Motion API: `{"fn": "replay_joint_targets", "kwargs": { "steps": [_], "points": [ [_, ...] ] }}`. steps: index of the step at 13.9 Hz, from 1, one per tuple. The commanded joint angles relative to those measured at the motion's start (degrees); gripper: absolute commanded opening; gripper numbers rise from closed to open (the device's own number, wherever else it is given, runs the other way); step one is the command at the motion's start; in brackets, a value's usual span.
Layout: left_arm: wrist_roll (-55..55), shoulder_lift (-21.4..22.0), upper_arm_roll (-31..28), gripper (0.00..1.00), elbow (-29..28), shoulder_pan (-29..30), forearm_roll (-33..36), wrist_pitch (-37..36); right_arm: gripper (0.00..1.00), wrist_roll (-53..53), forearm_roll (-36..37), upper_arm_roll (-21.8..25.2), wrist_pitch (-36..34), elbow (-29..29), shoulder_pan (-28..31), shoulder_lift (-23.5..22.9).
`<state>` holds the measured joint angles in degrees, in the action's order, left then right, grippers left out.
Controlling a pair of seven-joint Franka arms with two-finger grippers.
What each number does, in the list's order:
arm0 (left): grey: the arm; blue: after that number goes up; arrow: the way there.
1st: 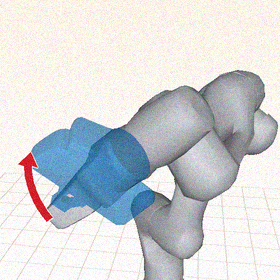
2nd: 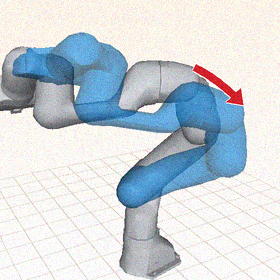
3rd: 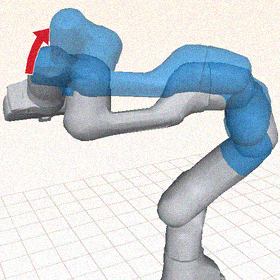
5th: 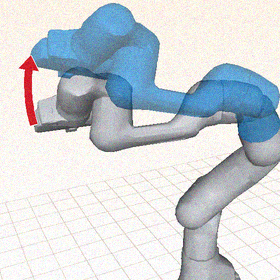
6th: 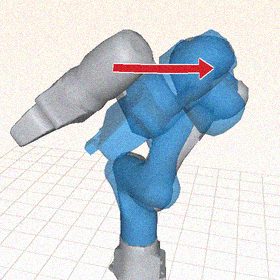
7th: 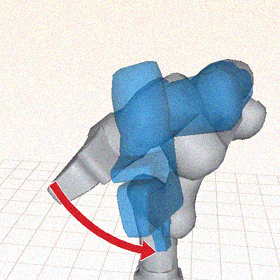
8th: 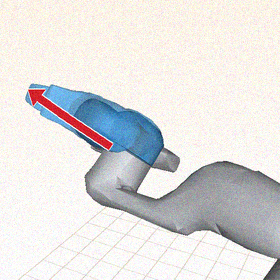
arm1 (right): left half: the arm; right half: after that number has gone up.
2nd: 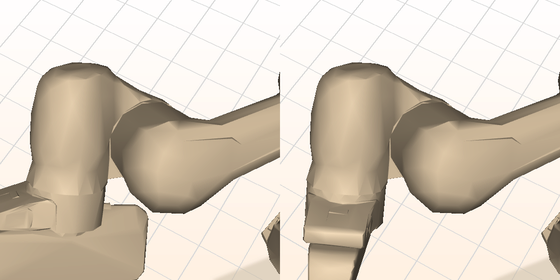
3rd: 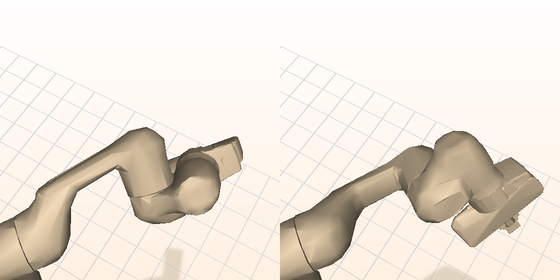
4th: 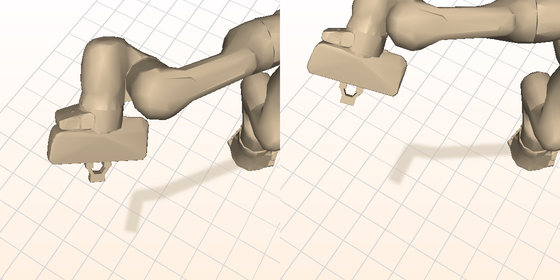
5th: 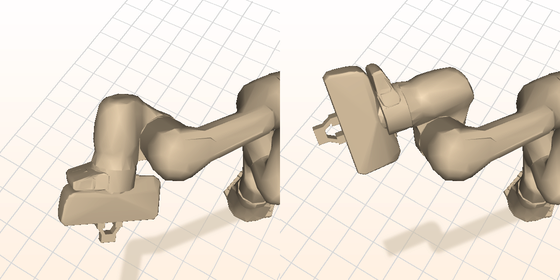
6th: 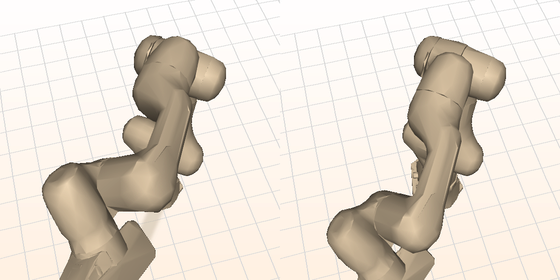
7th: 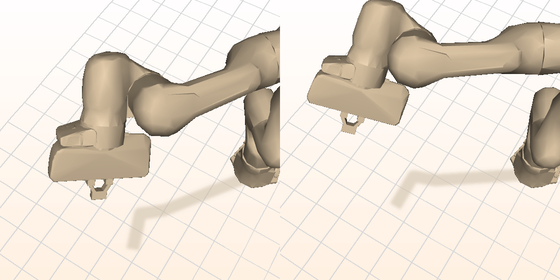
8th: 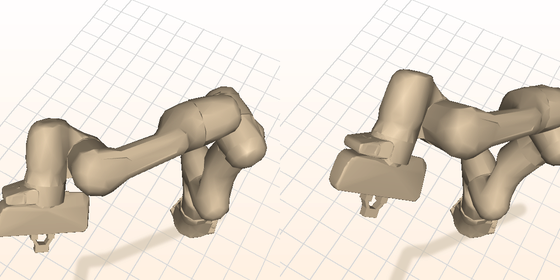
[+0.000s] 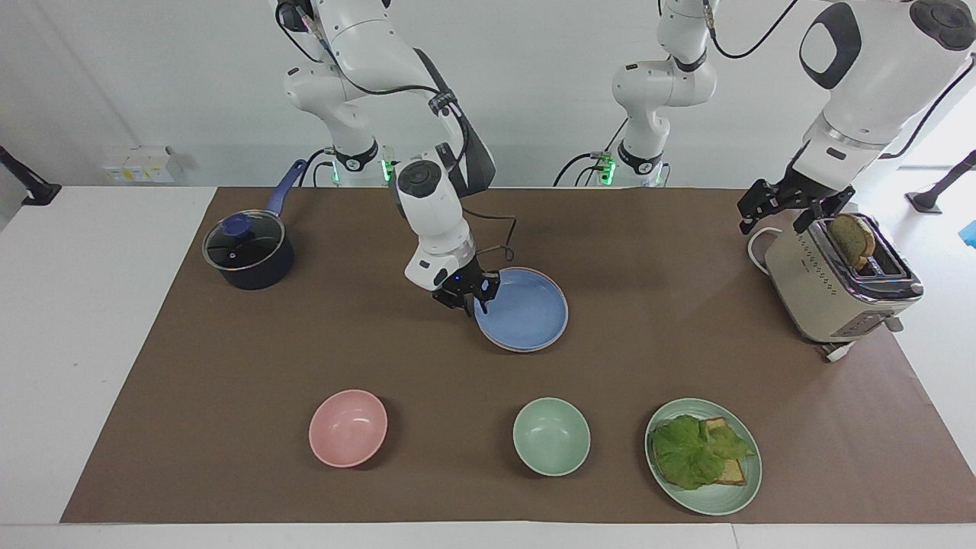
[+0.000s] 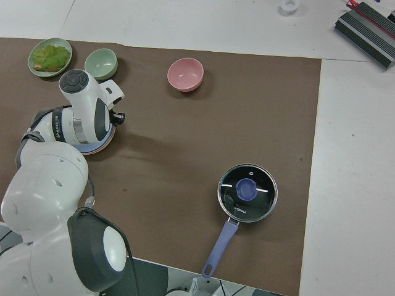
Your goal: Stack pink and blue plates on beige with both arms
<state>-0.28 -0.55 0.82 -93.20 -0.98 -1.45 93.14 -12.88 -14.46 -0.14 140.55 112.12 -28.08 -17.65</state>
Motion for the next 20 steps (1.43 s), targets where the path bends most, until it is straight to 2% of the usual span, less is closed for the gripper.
{"fn": "replay_joint_targets", "kwargs": {
  "steps": [1,3,6,10,15,20],
  "points": [
    [0.7,1.2,0.3,1.0,-0.9,0.6,0.7,-0.1,1.0,1.1,-1.5,-0.1,0.9,-0.6,0.8,-0.1],
    [0.7,1.2,0.3,1.0,-0.9,0.5,0.7,-0.1,1.0,0.8,-1.5,0.0,-0.1,-0.4,2.0,2.4],
    [0.7,1.2,0.3,1.0,-0.9,0.6,0.7,-0.1,1.0,0.9,0.7,0.4,-4.7,-0.6,6.9,6.7],
    [0.7,1.2,0.3,1.0,-0.9,0.6,0.7,-0.1,1.0,0.9,8.9,0.4,-11.9,-1.6,12.4,11.2],
    [0.7,1.2,0.3,1.0,-0.9,0.6,0.7,-0.1,1.0,1.0,13.9,0.8,-24.9,-7.5,16.7,13.9],
    [0.7,1.2,0.3,1.0,-0.9,0.6,0.7,-0.1,1.0,1.5,14.3,1.2,-35.4,-14.2,20.0,17.1]
  ]
}}
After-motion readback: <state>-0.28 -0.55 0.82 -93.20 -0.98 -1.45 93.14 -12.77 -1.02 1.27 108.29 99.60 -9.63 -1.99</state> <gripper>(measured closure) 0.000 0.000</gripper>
